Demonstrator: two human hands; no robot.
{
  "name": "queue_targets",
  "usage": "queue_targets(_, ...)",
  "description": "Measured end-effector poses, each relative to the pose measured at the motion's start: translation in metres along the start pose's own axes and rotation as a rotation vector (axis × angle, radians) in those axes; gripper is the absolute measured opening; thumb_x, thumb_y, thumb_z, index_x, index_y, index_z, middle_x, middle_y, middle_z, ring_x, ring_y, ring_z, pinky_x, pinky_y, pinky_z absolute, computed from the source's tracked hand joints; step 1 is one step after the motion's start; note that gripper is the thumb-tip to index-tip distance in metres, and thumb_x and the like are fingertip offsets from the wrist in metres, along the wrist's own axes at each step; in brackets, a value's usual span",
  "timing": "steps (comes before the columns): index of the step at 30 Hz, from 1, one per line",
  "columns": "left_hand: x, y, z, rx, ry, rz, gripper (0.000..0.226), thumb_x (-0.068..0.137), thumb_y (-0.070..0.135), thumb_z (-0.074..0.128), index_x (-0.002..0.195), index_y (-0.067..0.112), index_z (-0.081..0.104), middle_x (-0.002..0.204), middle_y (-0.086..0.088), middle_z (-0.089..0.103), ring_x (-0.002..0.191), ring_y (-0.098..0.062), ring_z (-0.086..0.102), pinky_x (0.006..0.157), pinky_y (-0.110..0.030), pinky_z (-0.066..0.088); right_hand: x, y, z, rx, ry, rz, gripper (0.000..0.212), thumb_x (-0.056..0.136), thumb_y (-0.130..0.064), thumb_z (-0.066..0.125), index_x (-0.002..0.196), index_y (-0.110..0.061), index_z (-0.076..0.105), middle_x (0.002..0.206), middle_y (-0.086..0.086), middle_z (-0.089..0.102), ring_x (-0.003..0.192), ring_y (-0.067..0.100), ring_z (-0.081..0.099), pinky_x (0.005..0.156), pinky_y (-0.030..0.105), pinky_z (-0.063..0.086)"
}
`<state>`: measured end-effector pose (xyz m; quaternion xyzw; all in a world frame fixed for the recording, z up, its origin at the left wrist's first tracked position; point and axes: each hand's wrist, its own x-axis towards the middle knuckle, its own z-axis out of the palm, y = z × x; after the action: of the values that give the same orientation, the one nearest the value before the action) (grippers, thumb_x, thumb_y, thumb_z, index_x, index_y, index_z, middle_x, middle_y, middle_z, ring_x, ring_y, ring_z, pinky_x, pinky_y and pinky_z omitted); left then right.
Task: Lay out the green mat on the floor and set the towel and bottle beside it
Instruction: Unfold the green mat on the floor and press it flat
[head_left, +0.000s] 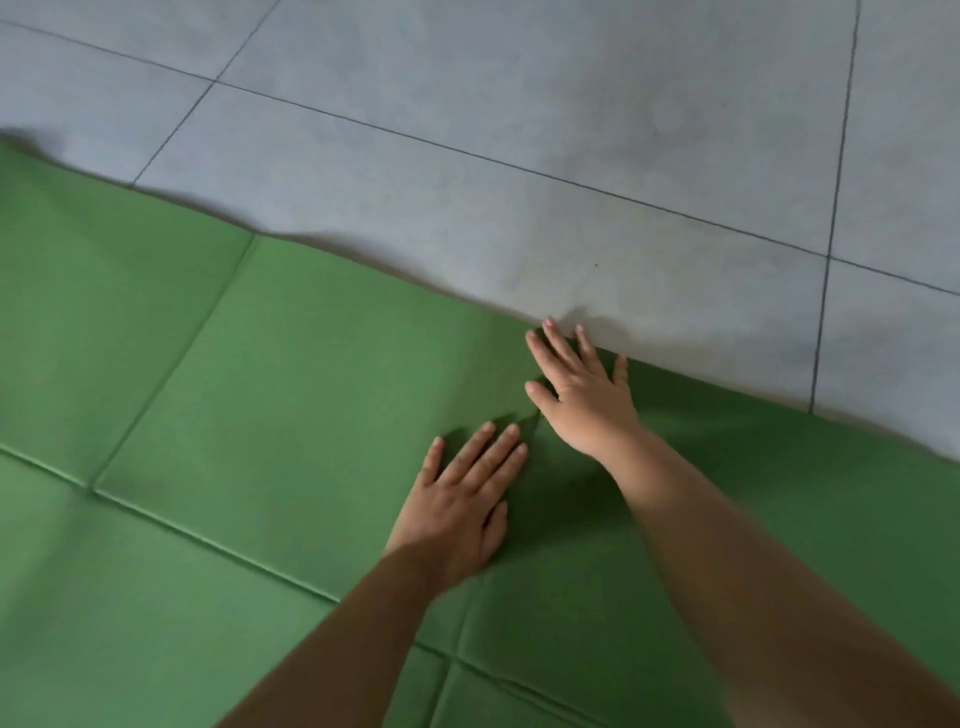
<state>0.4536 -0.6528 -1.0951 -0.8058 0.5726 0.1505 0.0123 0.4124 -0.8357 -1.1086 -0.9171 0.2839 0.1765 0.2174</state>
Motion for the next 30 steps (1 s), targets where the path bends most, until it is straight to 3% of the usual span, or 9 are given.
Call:
queue_targets(4, -0.032, -0.031, 0.006, 0.023, 0.013, -0.124, 0.060, 0.078, 0.034, 0.037, 0.134, 0.020, 0.052, 0.143, 0.000, 0.047, 0.129, -0.023, 0.047, 0.095, -0.058, 0.040, -0.014, -0.035, 0.015, 0.032, 0.215, 0.100, 0.062, 0.098, -0.044, 0.028, 0.151, -0.020, 0.007, 0.159, 0.003, -0.007, 0.146, 0.028, -0.008, 0.113, 0.057, 0.000)
queue_targets(7, -0.026, -0.024, 0.005, 0.014, 0.020, -0.197, 0.063, 0.078, 0.036, 0.036, 0.134, 0.012, 0.050, 0.142, -0.006, 0.046, 0.131, -0.025, 0.043, 0.096, -0.056, 0.043, -0.039, -0.080, 0.041, 0.012, 0.318, -0.208, 0.056, 0.093, -0.037, 0.030, 0.143, -0.012, 0.037, 0.152, 0.011, 0.029, 0.140, 0.035, 0.025, 0.107, 0.061, 0.022)
queue_targets(10, -0.029, -0.027, 0.007, 0.022, 0.059, -0.256, 0.061, 0.081, 0.037, 0.034, 0.133, 0.009, 0.051, 0.140, -0.011, 0.048, 0.131, -0.026, 0.040, 0.098, -0.053, 0.040, -0.047, -0.088, 0.055, -0.029, 0.290, -0.355, 0.051, 0.092, -0.034, 0.032, 0.137, -0.016, 0.047, 0.146, 0.004, 0.043, 0.134, 0.030, 0.039, 0.102, 0.057, 0.034)
queue_targets(16, -0.028, -0.026, 0.006, -0.026, 0.090, -0.262, 0.062, 0.080, 0.031, 0.034, 0.135, 0.005, 0.050, 0.144, -0.011, 0.044, 0.132, -0.030, 0.042, 0.101, -0.058, 0.032, -0.027, -0.046, 0.037, -0.181, 0.253, -0.320, 0.054, 0.091, -0.041, 0.032, 0.138, -0.022, 0.046, 0.147, -0.004, 0.040, 0.136, 0.027, 0.038, 0.103, 0.055, 0.035)
queue_targets(19, -0.029, -0.026, 0.007, -0.028, 0.098, -0.273, 0.063, 0.080, 0.031, 0.034, 0.135, 0.005, 0.049, 0.144, -0.010, 0.043, 0.132, -0.030, 0.042, 0.102, -0.057, 0.032, -0.026, -0.011, 0.026, -0.178, 0.256, -0.176, 0.056, 0.091, -0.043, 0.026, 0.142, -0.023, 0.039, 0.150, -0.001, 0.033, 0.139, 0.029, 0.031, 0.106, 0.059, 0.026)
queue_targets(24, -0.030, -0.027, 0.009, -0.051, 0.114, -0.266, 0.063, 0.081, 0.031, 0.032, 0.136, 0.005, 0.048, 0.146, -0.010, 0.041, 0.134, -0.029, 0.039, 0.103, -0.056, 0.031, -0.034, 0.025, 0.021, -0.132, 0.234, 0.184, 0.057, 0.099, -0.044, 0.019, 0.151, -0.023, 0.009, 0.158, -0.006, -0.003, 0.146, 0.025, 0.000, 0.112, 0.058, 0.007)
queue_targets(26, -0.030, -0.027, 0.009, -0.045, 0.114, -0.265, 0.062, 0.081, 0.030, 0.032, 0.136, 0.005, 0.048, 0.145, -0.010, 0.041, 0.133, -0.029, 0.040, 0.103, -0.056, 0.030, -0.045, 0.010, 0.026, -0.042, 0.278, 0.316, 0.061, 0.098, -0.042, 0.022, 0.151, -0.014, 0.012, 0.159, 0.003, -0.002, 0.146, 0.030, -0.003, 0.112, 0.059, 0.003)
queue_targets(28, -0.030, -0.028, 0.010, -0.047, 0.113, -0.259, 0.063, 0.082, 0.029, 0.029, 0.137, 0.005, 0.046, 0.147, -0.010, 0.038, 0.135, -0.029, 0.036, 0.105, -0.055, 0.027, -0.067, -0.027, 0.038, 0.040, 0.353, 0.232, 0.061, 0.094, -0.039, 0.030, 0.147, -0.008, 0.027, 0.157, 0.012, 0.012, 0.144, 0.034, 0.006, 0.110, 0.058, 0.003)
queue_targets(30, -0.030, -0.030, 0.014, -0.059, 0.092, -0.240, 0.066, 0.084, 0.032, 0.022, 0.143, 0.007, 0.036, 0.153, -0.007, 0.021, 0.141, -0.028, 0.019, 0.110, -0.053, 0.016, -0.091, -0.075, 0.062, 0.024, 0.352, -0.028, 0.053, 0.092, -0.030, 0.034, 0.138, -0.007, 0.044, 0.150, 0.012, 0.032, 0.139, 0.034, 0.027, 0.105, 0.061, 0.019)
